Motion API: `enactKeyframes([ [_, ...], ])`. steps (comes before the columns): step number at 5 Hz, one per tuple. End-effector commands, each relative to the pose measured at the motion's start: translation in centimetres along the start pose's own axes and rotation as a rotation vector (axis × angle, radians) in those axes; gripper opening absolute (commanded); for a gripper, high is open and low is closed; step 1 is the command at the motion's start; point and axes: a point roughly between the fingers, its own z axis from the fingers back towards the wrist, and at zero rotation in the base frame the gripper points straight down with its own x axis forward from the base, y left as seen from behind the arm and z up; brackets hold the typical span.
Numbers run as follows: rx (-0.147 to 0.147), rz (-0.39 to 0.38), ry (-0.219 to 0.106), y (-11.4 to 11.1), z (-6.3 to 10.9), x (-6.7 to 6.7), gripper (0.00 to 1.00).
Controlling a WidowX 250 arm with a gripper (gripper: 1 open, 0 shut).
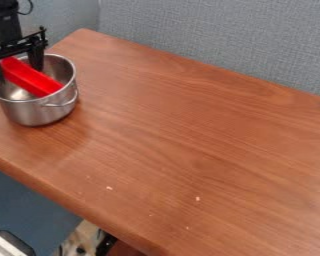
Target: Move the red object from the metal pot to the table
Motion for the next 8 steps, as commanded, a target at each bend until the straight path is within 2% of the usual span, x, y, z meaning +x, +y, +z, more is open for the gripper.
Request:
enactKeyframes([
  [1,-0.006,-0.001,-0.041,0.1,1.3,0.5,0.00],
  [2,-0.007,-0.002,-0.042,0.0,1.3,0.4,0.00],
  [5,-0.053,-0.022,-0.037,-1.1,4.5,-0.5,0.00],
  [6,-0.080,-0.053,-0.036,-2.4,6.1,-1.3,0.00],
  [7,-0.094,-0.087,-0.047,-3.3,7.5,-2.4,0.00],
  [8,-0.122,-0.130,-0.046,-4.7,9.3,-4.1,0.00],
])
